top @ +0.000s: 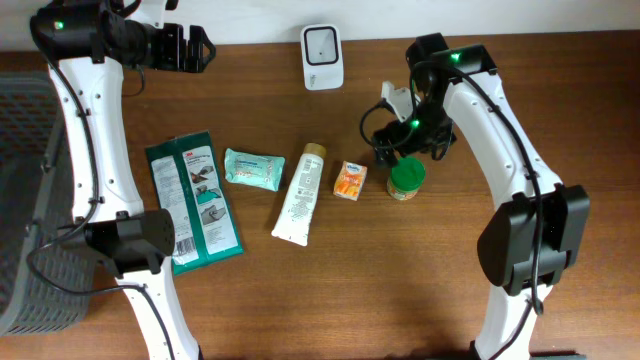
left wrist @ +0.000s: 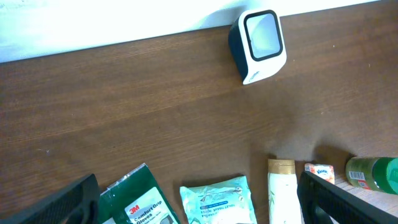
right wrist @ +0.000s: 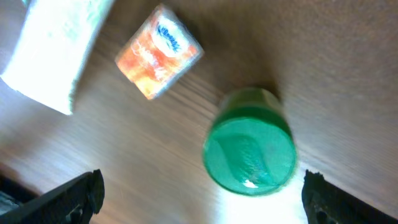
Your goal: Scan the item barcode
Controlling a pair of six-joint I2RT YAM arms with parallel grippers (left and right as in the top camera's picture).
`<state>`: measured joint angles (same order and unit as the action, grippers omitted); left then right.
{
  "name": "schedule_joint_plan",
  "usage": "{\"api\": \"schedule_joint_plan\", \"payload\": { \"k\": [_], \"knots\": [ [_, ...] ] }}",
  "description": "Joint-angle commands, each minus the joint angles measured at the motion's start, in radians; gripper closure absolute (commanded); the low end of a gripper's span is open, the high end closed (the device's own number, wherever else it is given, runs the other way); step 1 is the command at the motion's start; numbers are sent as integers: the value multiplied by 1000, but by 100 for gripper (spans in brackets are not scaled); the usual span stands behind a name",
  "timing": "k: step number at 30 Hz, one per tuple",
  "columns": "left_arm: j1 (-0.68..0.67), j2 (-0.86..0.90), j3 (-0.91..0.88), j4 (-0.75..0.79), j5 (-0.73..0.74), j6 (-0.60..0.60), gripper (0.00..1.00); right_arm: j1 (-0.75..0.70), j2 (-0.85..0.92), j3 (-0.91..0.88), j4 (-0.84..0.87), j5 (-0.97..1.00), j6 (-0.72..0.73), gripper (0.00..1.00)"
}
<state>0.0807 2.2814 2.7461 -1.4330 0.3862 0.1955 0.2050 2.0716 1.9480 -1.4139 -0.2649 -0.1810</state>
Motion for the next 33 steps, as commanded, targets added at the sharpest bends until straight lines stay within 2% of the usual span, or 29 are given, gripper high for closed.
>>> {"api": "schedule_joint_plan", "payload": {
  "k": [1,4,8,12,20,27,30,33],
  "knots": [
    [1,-10,8,-1,11,19,1,-3,-2,7,39,-135,140,2],
    [1,-10,8,-1,11,19,0,-3,-2,7,68,-100,251,2],
    [1,-10,8,-1,11,19,1,2,-2,-24,58,94,557,2],
    [1,-10,8,-1,11,19,1,11,-2,-86,90,169,647,2],
    [1,-10,8,-1,11,19,1,11,-1,-116,148,173,645,1],
    [1,-10,8,-1,11,19,1,11,-1,-187,172,203,550,5],
    [1,-10,8,-1,11,19,1,11,-1,-225,209,161,473,8],
    [1,-10,8,-1,11,19,1,11,-1,-251,231,157,443,18]
  ]
}}
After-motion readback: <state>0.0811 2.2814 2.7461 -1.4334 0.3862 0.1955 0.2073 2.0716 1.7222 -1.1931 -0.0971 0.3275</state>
